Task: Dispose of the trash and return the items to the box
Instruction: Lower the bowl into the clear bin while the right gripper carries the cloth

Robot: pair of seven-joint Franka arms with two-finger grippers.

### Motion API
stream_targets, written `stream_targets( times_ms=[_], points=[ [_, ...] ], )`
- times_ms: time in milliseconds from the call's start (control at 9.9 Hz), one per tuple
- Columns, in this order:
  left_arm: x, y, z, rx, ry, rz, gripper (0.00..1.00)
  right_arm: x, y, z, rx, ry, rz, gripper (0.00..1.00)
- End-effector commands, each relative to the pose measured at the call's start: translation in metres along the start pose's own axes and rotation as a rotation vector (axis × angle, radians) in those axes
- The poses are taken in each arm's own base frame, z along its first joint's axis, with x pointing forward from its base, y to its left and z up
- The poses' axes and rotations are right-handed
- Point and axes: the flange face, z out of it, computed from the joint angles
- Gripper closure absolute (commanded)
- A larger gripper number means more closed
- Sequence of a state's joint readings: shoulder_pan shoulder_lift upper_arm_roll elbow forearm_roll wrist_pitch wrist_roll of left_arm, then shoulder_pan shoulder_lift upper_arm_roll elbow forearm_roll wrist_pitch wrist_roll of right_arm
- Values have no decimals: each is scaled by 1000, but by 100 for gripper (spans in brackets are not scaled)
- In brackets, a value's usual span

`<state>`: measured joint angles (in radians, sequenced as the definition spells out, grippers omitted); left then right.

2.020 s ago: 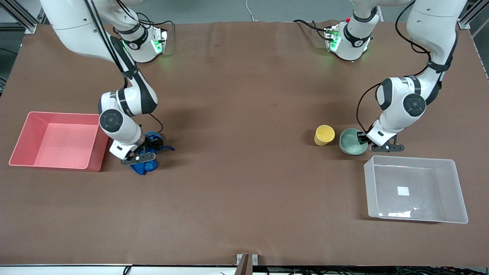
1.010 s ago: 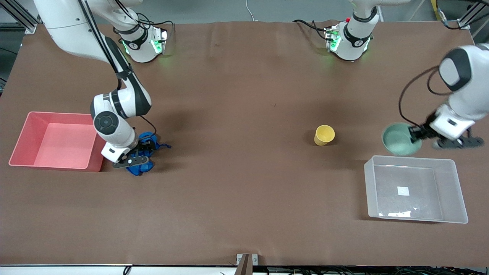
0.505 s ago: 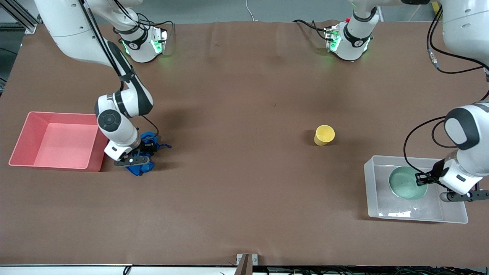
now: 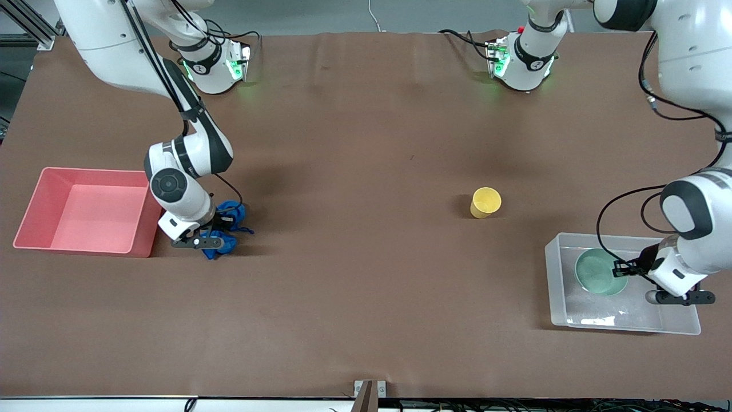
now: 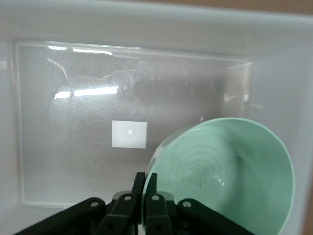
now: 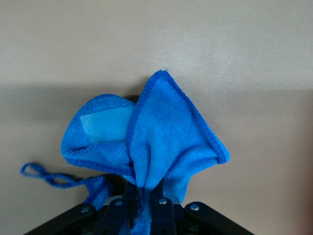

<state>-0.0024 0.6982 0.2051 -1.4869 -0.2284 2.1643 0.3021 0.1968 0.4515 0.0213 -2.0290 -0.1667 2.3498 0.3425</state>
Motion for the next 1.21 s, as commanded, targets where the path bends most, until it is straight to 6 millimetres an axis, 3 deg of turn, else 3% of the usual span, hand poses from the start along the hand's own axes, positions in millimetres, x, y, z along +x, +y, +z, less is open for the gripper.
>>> stream_targets(
  times_ms=[0,101,202,303,404,606,808,1010,1111],
  points=[
    [4,-8,33,10,-18,25,95,22,1,-85,-2,-71,62,100],
    [3,-11,47,20,-14,24,93,27,23,-125,-8,-76,91,100],
    [4,-12,46,25,2,26,78,30,56,-159,-4,-74,89,100],
    [4,-15,40,25,10,25,24,30,106,-182,7,-71,55,100],
    [6,-13,25,24,27,24,0,25,164,-196,24,-59,-4,100],
    [6,-3,-45,10,89,19,0,16,253,-184,44,-69,-46,100],
    [-6,13,-131,-11,135,42,0,3,314,-151,54,-54,-66,99],
    [-59,49,-177,5,97,46,0,-12,345,-100,54,3,-88,99],
    [-89,77,-180,20,70,51,0,-21,360,-72,56,23,-85,99]
  ],
)
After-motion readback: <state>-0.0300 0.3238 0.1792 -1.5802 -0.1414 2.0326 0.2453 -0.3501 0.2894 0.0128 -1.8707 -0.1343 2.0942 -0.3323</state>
